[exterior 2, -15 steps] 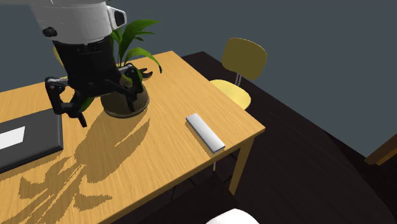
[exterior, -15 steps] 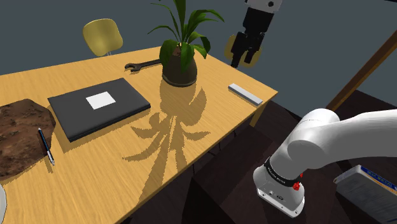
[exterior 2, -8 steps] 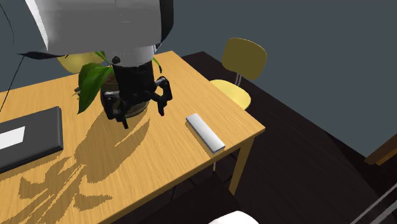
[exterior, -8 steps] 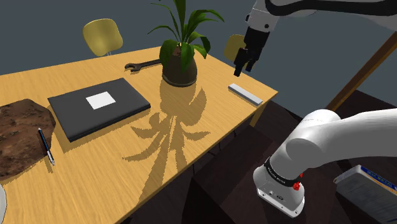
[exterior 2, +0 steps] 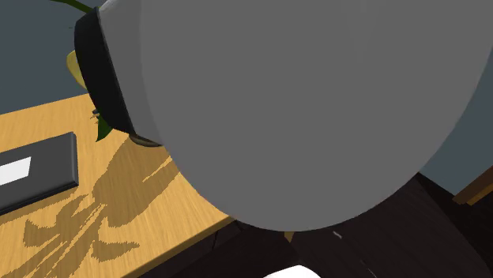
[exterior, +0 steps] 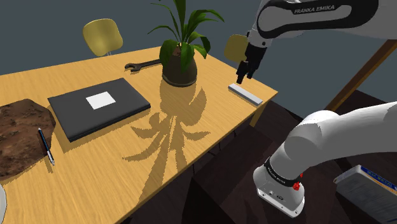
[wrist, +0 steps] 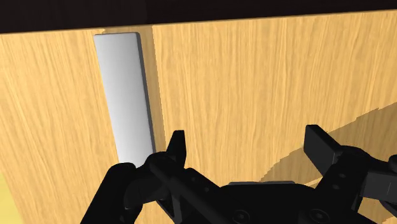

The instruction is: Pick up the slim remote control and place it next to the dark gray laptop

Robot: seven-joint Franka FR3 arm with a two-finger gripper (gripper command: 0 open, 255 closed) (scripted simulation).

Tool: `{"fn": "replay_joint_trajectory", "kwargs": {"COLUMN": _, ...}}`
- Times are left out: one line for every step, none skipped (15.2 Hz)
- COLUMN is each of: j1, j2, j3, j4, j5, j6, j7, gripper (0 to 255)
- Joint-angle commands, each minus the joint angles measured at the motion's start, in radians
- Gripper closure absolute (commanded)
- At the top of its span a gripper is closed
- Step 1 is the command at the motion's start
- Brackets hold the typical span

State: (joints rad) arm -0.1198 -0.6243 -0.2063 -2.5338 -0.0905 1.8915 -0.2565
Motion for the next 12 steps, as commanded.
{"fn": "replay_joint_trajectory", "kwargs": {"j1": -0.016, "j2": 0.040, "j3": -0.032, "j4": -0.011, "j5": -0.023, "j6": 0.056, "j7": -0.032, "gripper": 0}}
{"fn": "replay_joint_trajectory", "kwargs": {"j1": -0.023, "j2": 0.063, "j3": -0.049, "j4": -0.014, "j5": -0.033, "j6": 0.083, "j7": -0.047, "gripper": 0}}
{"fn": "replay_joint_trajectory", "kwargs": {"j1": -0.030, "j2": 0.087, "j3": -0.065, "j4": -0.015, "j5": -0.042, "j6": 0.110, "j7": -0.063, "gripper": 0}}
{"fn": "replay_joint_trajectory", "kwargs": {"j1": -0.037, "j2": 0.113, "j3": -0.081, "j4": -0.016, "j5": -0.050, "j6": 0.138, "j7": -0.078, "gripper": 0}}
{"fn": "replay_joint_trajectory", "kwargs": {"j1": -0.043, "j2": 0.139, "j3": -0.097, "j4": -0.015, "j5": -0.058, "j6": 0.165, "j7": -0.094, "gripper": 0}}
{"fn": "replay_joint_trajectory", "kwargs": {"j1": -0.049, "j2": 0.167, "j3": -0.113, "j4": -0.013, "j5": -0.064, "j6": 0.193, "j7": -0.109, "gripper": 0}}
{"fn": "replay_joint_trajectory", "kwargs": {"j1": -0.054, "j2": 0.196, "j3": -0.130, "j4": -0.009, "j5": -0.069, "j6": 0.220, "j7": -0.126, "gripper": 0}}
{"fn": "replay_joint_trajectory", "kwargs": {"j1": -0.058, "j2": 0.226, "j3": -0.146, "j4": -0.004, "j5": -0.072, "j6": 0.248, "j7": -0.142, "gripper": 0}}
{"fn": "replay_joint_trajectory", "kwargs": {"j1": -0.062, "j2": 0.257, "j3": -0.162, "j4": 0.002, "j5": -0.074, "j6": 0.275, "j7": -0.159, "gripper": 0}}
{"fn": "replay_joint_trajectory", "kwargs": {"j1": -0.066, "j2": 0.289, "j3": -0.179, "j4": 0.009, "j5": -0.074, "j6": 0.301, "j7": -0.177, "gripper": 0}}
{"fn": "replay_joint_trajectory", "kwargs": {"j1": -0.069, "j2": 0.322, "j3": -0.195, "j4": 0.018, "j5": -0.073, "j6": 0.328, "j7": -0.195, "gripper": 0}}
{"fn": "replay_joint_trajectory", "kwargs": {"j1": -0.072, "j2": 0.356, "j3": -0.211, "j4": 0.028, "j5": -0.069, "j6": 0.354, "j7": -0.215, "gripper": 0}}
